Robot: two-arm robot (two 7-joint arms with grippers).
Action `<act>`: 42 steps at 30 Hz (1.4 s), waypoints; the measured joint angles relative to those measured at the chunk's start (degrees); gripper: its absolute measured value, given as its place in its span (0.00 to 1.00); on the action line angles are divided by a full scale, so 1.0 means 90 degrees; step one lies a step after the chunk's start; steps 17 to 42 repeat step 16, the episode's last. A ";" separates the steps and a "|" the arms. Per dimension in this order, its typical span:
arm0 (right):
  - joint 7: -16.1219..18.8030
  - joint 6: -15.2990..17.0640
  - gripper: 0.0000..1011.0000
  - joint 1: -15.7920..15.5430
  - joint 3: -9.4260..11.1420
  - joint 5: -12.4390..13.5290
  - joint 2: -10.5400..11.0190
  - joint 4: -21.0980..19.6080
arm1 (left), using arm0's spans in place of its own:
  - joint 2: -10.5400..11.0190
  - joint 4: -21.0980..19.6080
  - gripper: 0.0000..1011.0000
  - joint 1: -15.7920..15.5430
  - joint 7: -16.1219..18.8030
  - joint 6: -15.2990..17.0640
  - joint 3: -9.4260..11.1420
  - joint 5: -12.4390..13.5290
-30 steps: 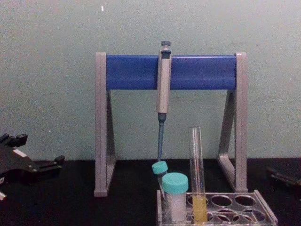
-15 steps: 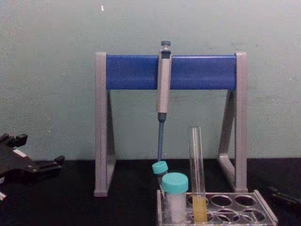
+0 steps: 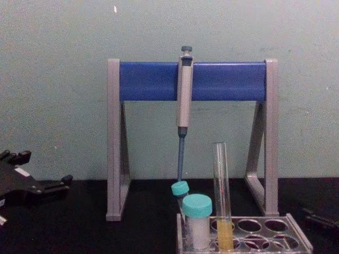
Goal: Pick up the test tube from the test tube rack, shake it, then place it back into the test tube rack.
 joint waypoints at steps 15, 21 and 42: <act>-0.0005 -0.0011 0.99 0.0000 -0.0003 0.0008 0.0008 -0.0010 | 0.0000 0.0000 0.99 0.0000 0.0000 0.0000 0.0000 0.0000; -0.0005 -0.0011 0.99 0.0000 -0.0003 0.0009 0.0008 -0.0011 | 0.0000 0.0000 0.99 0.0000 0.0000 0.0000 0.0001 0.0000; -0.0005 -0.0011 0.99 0.0000 -0.0003 0.0009 0.0008 -0.0011 | 0.0000 0.0000 0.99 0.0000 0.0000 0.0000 0.0001 0.0000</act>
